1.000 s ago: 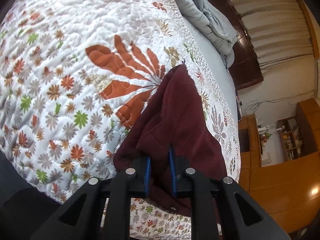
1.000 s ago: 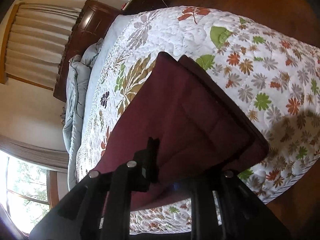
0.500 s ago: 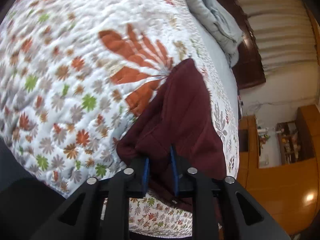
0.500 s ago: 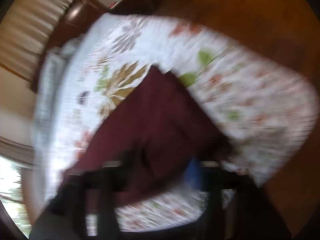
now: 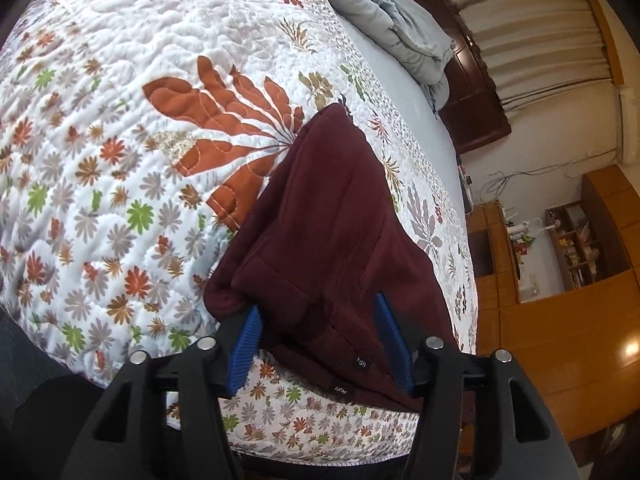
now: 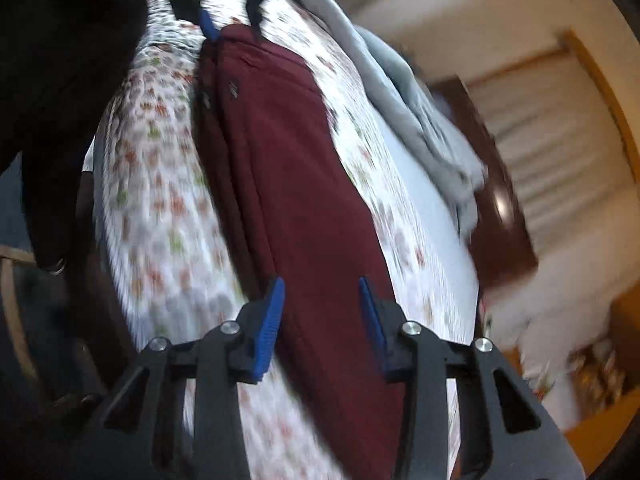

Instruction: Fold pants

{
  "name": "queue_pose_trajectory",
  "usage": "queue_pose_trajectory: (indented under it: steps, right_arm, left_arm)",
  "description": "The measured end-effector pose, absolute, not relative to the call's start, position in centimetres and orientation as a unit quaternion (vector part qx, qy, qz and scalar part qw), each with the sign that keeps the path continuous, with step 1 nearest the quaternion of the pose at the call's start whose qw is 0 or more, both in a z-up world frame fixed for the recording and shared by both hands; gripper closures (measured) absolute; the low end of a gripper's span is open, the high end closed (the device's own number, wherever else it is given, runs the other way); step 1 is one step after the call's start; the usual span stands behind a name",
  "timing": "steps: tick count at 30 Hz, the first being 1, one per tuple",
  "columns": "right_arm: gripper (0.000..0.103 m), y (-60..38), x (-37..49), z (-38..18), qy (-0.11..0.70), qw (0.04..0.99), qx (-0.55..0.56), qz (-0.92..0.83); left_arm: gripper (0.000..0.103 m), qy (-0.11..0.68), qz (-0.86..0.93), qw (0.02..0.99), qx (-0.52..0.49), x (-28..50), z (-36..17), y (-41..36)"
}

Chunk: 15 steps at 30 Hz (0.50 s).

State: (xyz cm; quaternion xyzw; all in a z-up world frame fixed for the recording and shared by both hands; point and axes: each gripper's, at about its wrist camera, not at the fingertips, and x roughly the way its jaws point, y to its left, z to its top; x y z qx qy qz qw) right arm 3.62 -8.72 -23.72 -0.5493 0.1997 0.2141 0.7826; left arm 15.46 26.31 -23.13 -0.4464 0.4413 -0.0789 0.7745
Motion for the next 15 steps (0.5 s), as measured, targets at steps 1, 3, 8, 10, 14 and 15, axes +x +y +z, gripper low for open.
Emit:
queue_pose_trajectory:
  steps: [1,3,8,10,14,15]
  right_arm:
    - [0.07,-7.3,4.2,-24.6,0.191,0.773,-0.564,0.219]
    - [0.077,-6.1,5.0,-25.5,0.186,0.761,-0.58,0.226]
    - [0.079,-4.6,6.0,-27.0,0.198,0.734,-0.599,0.252]
    - [0.079,-4.1,6.0,-27.3,0.202,0.729,-0.602,0.255]
    - [0.079,-3.8,6.3,-28.4,0.215,0.723,-0.61,0.243]
    - [0.084,-3.8,6.7,-28.6,0.218,0.722,-0.612,0.238]
  left_arm:
    - [0.046,0.44,-0.08,0.774,-0.447,15.5,-23.2,26.4]
    - [0.046,0.44,-0.079,0.775,-0.446,15.4,-23.3,26.4]
    - [0.046,0.446,-0.079,0.778,-0.436,15.6,-23.3,26.1]
    - [0.046,0.446,-0.083,0.775,-0.441,15.6,-23.4,26.3]
    - [0.046,0.448,-0.086,0.772,-0.443,15.7,-23.6,26.5]
    - [0.047,0.45,-0.085,0.772,-0.442,15.8,-23.7,26.5]
